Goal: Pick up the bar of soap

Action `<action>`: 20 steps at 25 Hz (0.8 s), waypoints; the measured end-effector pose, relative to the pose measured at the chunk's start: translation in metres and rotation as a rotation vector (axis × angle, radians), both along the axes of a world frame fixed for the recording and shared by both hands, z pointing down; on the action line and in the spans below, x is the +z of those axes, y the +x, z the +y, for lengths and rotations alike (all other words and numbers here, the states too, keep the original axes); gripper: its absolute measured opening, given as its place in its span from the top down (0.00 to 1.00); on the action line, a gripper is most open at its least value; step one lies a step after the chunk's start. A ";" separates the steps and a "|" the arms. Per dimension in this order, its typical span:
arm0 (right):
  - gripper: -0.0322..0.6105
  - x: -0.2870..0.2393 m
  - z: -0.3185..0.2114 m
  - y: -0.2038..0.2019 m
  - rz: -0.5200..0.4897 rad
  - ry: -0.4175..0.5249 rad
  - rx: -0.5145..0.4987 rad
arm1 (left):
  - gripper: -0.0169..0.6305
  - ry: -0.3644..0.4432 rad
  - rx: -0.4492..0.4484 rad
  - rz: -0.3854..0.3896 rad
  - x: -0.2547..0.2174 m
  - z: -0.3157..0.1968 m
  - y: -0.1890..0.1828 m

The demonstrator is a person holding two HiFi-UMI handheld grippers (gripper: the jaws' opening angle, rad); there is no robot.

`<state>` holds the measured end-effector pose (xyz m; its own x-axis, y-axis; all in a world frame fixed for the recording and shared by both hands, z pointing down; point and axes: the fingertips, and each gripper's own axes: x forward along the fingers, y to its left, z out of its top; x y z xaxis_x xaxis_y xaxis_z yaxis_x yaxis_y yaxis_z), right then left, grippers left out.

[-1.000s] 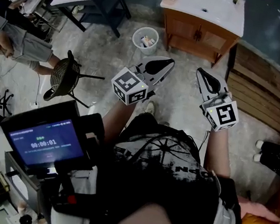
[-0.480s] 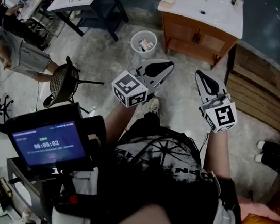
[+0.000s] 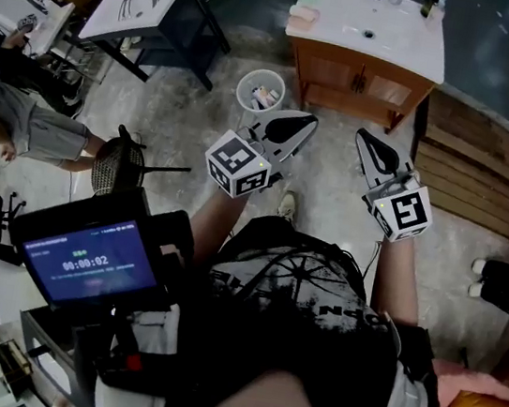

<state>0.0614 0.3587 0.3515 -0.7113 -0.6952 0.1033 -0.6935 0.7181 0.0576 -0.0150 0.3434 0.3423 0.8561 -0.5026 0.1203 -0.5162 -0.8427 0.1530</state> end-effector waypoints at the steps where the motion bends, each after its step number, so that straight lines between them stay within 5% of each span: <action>1: 0.93 0.001 -0.012 -0.003 0.001 -0.001 0.004 | 0.95 0.000 0.004 0.000 0.001 -0.012 -0.003; 20: 0.93 0.014 -0.114 -0.056 0.042 -0.029 0.083 | 0.96 -0.021 0.106 0.037 0.017 -0.115 -0.049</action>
